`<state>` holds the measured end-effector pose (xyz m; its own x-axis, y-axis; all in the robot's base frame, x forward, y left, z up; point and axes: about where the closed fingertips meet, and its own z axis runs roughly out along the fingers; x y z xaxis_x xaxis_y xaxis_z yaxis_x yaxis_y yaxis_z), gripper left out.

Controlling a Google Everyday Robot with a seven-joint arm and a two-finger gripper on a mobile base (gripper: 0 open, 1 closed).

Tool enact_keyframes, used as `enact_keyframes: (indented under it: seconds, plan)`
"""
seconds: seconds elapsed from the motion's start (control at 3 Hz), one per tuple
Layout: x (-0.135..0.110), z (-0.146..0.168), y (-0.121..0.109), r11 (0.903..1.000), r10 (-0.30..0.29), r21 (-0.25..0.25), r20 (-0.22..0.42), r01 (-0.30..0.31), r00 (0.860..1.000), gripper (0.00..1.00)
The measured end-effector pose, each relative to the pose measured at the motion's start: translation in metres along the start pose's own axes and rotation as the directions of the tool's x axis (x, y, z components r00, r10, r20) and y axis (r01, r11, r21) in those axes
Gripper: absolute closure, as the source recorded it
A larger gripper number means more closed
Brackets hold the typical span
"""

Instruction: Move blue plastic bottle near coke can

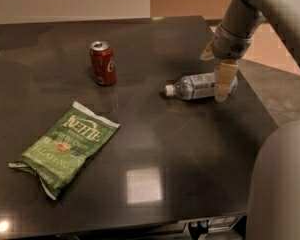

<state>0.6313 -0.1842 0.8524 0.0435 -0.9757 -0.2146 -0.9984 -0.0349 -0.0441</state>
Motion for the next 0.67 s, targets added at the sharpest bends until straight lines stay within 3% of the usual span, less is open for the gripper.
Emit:
enact_keyframes:
  seconds: [0.67]
  plan:
    - [0.0040,0.0080,-0.0031,0.9997,-0.010,-0.023,-0.028,0.010,1.000,0.41]
